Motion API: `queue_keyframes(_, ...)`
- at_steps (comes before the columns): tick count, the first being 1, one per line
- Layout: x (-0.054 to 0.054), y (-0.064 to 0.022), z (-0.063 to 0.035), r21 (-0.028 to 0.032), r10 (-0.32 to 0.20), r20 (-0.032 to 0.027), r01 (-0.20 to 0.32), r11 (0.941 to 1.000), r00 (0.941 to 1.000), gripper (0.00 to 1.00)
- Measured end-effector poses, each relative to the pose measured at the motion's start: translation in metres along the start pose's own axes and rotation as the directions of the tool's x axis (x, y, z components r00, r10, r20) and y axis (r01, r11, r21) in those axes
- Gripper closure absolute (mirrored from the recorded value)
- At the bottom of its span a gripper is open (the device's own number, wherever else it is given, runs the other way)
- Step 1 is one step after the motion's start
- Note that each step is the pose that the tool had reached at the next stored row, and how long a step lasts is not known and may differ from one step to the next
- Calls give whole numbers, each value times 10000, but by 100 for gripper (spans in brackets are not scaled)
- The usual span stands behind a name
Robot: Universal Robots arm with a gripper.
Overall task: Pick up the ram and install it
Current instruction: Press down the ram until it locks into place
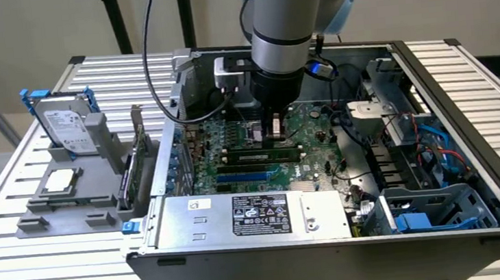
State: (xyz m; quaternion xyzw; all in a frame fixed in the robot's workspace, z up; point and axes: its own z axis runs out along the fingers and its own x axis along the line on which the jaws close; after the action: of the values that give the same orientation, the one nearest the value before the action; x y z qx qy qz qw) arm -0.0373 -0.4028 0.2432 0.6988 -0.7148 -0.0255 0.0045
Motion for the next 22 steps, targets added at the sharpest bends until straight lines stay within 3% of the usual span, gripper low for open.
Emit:
queue_keyframes(16,7,38,193,27,41,6,-41,10000,10000,89)
queue_keyframes(18,2,41,144,26,44,31,-44,10000,10000,89)
queue_keyframes(22,0,47,-5,8,43,16,-43,10000,10000,89)
